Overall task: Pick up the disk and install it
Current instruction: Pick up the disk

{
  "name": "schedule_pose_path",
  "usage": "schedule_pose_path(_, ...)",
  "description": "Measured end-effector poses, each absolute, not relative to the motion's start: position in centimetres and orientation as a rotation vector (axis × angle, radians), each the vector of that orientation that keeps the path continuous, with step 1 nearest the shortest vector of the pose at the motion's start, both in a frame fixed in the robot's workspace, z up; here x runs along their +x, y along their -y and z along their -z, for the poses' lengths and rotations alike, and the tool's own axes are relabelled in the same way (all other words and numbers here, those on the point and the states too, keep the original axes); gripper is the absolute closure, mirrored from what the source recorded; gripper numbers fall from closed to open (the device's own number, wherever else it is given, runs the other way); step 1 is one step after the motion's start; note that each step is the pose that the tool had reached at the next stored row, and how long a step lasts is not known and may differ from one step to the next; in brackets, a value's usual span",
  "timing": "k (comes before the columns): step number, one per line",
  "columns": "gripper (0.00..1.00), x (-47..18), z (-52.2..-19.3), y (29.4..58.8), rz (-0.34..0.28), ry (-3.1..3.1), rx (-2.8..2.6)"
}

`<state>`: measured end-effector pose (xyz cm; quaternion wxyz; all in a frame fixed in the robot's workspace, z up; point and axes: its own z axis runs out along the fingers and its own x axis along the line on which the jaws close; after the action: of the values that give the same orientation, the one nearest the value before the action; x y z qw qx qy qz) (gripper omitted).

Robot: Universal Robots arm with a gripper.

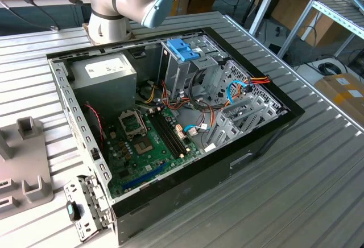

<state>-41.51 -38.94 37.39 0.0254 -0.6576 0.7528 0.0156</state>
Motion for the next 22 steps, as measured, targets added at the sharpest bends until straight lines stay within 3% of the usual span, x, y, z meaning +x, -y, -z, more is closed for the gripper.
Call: schedule_pose_path(22, 0.52, -41.52, -37.19, 38.36, -0.048, -2.327, -2.033)
